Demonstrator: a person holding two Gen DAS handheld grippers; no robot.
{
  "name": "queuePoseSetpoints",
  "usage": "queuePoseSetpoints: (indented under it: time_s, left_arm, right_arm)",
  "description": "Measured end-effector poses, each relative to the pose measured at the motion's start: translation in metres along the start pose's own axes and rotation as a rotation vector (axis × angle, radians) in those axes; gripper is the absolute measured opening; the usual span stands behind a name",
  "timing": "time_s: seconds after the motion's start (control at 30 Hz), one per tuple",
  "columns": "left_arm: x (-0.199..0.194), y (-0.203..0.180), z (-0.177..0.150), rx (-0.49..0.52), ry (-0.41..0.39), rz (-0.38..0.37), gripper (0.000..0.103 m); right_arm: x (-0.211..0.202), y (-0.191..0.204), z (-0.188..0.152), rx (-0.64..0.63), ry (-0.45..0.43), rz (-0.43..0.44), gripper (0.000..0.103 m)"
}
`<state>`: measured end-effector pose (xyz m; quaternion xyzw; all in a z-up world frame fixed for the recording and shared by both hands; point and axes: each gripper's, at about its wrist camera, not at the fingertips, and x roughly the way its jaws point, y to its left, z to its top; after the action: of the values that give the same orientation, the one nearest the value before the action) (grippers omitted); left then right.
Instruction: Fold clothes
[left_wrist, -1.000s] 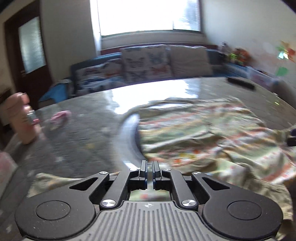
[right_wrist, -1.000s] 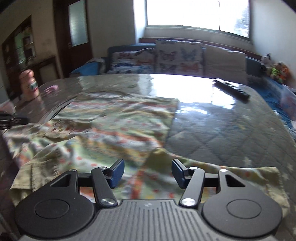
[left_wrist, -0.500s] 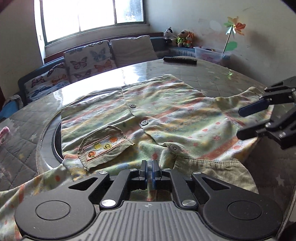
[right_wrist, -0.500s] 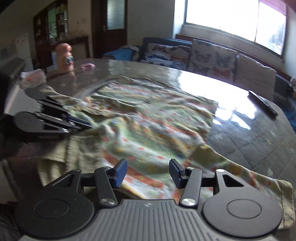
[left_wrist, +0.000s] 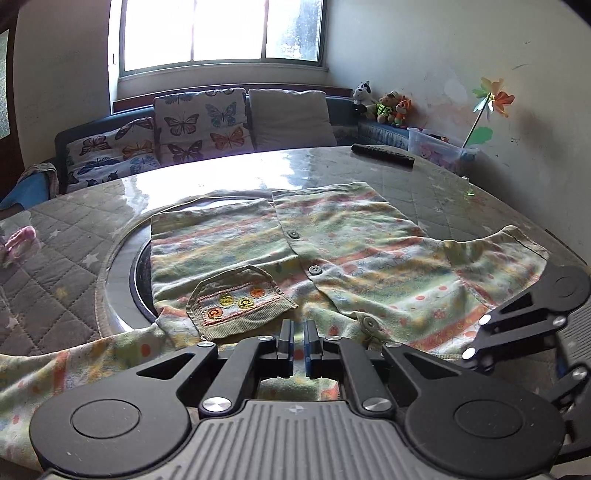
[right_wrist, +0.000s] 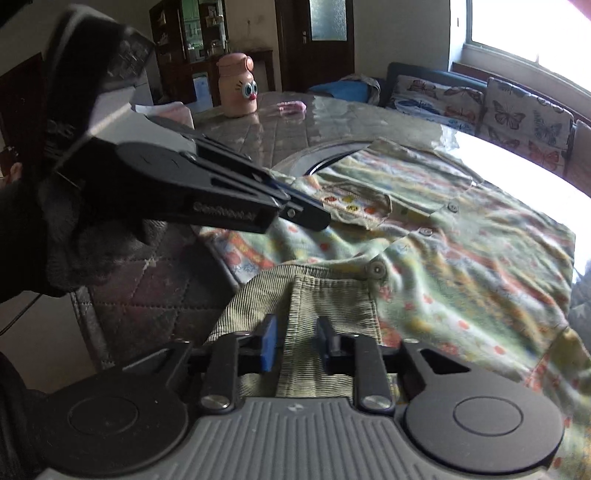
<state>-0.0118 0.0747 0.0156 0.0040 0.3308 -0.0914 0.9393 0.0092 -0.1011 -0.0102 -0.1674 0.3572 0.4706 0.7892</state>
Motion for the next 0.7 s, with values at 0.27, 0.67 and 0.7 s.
queuePoseSetpoints:
  time_s: [0.27,0.67,0.7]
  left_arm:
    - [0.003,-0.005,0.001,0.02,0.0,-0.018,0.008]
    - [0.034,-0.025,-0.003,0.073,0.058,-0.087,0.007]
    - [0.034,-0.027,-0.005,0.078,0.06,-0.092,0.007]
  right_arm:
    - [-0.046,-0.026,0.002,0.151,-0.122,-0.022,0.004]
    - [-0.066,-0.051,-0.001,0.27,-0.194,-0.017,0.001]
    - [-0.065,-0.05,0.0,0.265,-0.193,-0.012,0.001]
